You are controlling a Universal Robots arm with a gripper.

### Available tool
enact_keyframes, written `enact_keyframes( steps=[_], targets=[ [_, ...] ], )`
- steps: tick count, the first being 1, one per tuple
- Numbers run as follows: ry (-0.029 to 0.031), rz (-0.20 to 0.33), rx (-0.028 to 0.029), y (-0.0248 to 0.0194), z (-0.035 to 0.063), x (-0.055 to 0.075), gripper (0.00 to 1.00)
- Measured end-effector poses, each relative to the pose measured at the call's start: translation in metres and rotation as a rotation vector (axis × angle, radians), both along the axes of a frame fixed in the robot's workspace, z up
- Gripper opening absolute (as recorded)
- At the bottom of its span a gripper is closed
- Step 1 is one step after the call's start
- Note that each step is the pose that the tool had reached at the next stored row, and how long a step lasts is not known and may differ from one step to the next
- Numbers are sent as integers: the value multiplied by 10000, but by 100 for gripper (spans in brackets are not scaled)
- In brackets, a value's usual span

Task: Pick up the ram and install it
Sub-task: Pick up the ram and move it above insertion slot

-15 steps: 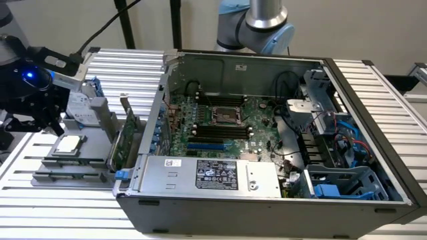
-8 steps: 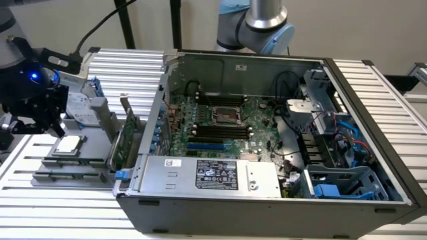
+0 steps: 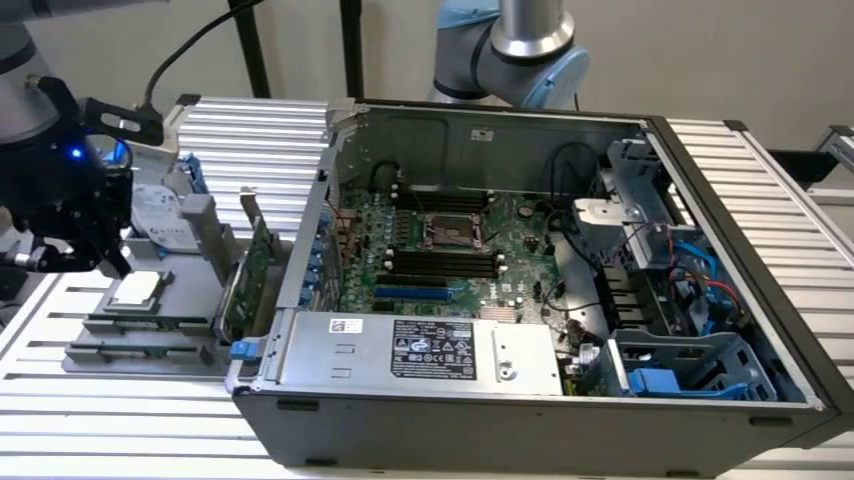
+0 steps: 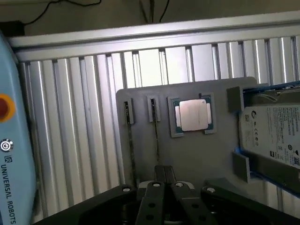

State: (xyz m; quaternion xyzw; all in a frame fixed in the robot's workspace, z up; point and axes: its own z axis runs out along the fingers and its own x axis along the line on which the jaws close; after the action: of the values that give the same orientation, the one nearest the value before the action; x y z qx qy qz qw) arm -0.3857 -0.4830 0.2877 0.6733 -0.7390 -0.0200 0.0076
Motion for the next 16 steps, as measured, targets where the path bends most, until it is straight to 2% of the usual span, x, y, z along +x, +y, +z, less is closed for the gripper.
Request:
enact_keyframes(
  steps=[4,6,11,13,16],
  targets=[
    [-23,435,0,-18,-21,-1,0],
    [-49,493,0,-63,-30,0,0],
    [-81,549,-2,-214,-51,0,0],
    [-88,619,0,-245,-63,0,0],
    [-88,775,0,-268,-76,0,0]
  ],
)
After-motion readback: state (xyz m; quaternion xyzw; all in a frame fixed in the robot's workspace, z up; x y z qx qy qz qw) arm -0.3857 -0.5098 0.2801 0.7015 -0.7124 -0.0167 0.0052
